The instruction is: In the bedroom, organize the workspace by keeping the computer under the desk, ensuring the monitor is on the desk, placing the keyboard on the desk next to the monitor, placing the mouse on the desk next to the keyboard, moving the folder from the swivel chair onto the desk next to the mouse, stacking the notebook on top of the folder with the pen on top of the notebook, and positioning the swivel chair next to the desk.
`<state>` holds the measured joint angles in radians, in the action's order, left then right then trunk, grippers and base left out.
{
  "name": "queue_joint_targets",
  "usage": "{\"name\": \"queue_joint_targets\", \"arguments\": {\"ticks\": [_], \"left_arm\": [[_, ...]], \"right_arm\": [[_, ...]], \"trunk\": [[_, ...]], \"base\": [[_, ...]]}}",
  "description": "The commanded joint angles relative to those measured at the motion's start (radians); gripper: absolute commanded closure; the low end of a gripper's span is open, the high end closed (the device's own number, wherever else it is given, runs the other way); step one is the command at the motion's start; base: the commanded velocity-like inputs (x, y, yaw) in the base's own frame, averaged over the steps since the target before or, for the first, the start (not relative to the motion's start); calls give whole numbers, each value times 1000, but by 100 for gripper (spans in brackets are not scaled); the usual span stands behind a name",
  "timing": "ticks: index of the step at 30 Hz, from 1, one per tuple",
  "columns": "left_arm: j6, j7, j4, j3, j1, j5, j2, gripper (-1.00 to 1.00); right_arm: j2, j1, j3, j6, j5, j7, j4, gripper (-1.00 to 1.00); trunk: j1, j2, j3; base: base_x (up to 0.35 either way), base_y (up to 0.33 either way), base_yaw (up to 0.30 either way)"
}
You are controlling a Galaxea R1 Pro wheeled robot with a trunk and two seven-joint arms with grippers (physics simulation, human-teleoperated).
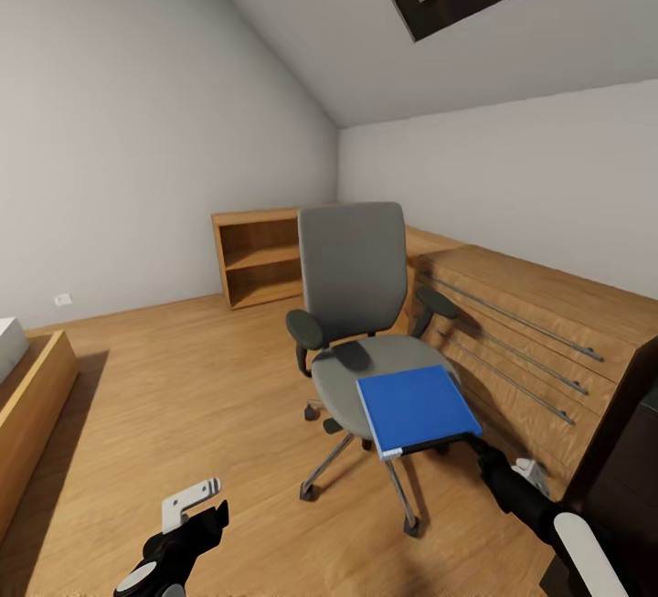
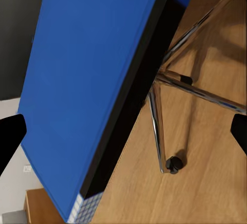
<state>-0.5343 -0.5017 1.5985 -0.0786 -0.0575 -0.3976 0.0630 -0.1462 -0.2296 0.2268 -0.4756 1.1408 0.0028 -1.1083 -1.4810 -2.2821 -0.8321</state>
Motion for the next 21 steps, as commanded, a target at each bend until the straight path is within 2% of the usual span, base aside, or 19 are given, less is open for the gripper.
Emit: {"name": "queue_joint_targets", "arguments": {"ticks": [1,12,16,21], "left_arm": [[-1,-9,2,-1,0,-10,0,-100],[-1,-9,1,-1,0,-10,0,-100],[-1,-9,1,-2,0,-9,0,-100],[-1,-9,1,-3,0,-10,0,-100]], "right_arm": [[0,0,2,-5,4,0,0,-100],[2,0,0,9,5,-3,-3,-100],[5,-1,0,11,7,-3,-4,-100],[12,-2,-1,13,63,-2,-33,-100]], "trunk": [[-4,-8,-4],[-46,-85,-39],[-46,-85,-39],[-46,-85,-39]], "base": [[0,0,0],[0,0,0],[0,0,0],[0,0,0]]}}
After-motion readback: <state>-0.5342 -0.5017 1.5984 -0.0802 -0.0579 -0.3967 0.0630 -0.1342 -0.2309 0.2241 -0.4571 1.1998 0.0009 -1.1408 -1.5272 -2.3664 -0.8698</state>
